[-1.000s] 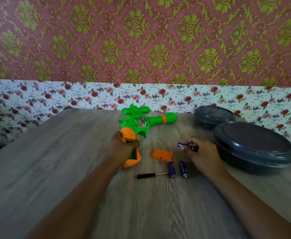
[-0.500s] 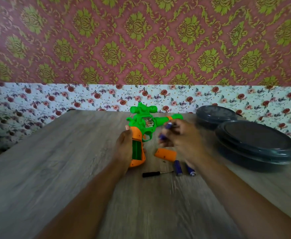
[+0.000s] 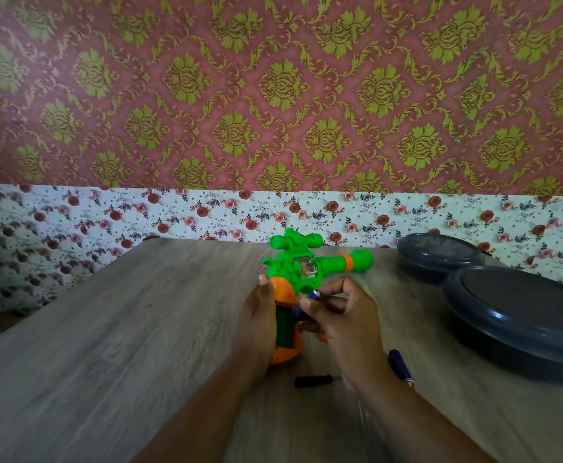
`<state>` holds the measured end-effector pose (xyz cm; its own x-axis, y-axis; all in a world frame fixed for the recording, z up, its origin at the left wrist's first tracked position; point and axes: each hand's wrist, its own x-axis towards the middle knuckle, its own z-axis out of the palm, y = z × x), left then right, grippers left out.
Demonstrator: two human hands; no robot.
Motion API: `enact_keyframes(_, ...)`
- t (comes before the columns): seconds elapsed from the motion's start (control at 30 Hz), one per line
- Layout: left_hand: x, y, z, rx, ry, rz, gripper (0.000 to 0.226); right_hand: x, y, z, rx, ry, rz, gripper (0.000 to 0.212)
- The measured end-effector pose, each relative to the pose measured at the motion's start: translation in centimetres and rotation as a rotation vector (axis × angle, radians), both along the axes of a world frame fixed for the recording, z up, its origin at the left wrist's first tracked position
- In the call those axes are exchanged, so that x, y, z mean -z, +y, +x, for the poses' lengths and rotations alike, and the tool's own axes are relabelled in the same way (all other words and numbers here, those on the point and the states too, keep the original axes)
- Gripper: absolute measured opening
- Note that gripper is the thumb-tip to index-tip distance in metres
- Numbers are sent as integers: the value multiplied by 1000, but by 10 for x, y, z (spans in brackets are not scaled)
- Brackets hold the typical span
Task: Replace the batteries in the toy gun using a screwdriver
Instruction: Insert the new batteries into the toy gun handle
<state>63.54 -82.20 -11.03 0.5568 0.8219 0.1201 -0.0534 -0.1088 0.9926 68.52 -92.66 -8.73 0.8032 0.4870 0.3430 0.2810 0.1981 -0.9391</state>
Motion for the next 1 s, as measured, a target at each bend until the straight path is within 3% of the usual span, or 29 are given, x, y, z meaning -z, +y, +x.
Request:
enact_keyframes(0.13,-3,-3,-3,-12,9,1,69,7,5,0,103,-270,-143,31)
enact_keyframes(0.23,-6,-5,-7,-20,30,31,62,14,8,-1,145,-473,-252,29)
enact_keyframes(0.33,-7,-6,-8,-20,27,66,61,17,7,0,145,-661,-349,11)
enact_keyframes(0.4,-5,-6,-7,-5,0,45,59,19,6,2,112,-734,-408,19)
enact_keyframes(0.5,-5,-7,-7,2,-24,45,48,17,3,0,33,-768,-442,35)
enact_keyframes(0.67,-4,-6,-8,31,-51,45,45,14,2,1,-2,-816,-480,34)
enact_keyframes(0.77,-3,-6,-8,55,-50,39,46,14,3,1,1,-837,-518,46)
enact_keyframes(0.9,-2,-4,-8,41,-33,56,48,17,0,-3,-32,-914,-645,25)
enact_keyframes(1.0,-3,-5,-9,15,-17,60,52,14,-1,-4,-49,-902,-677,24)
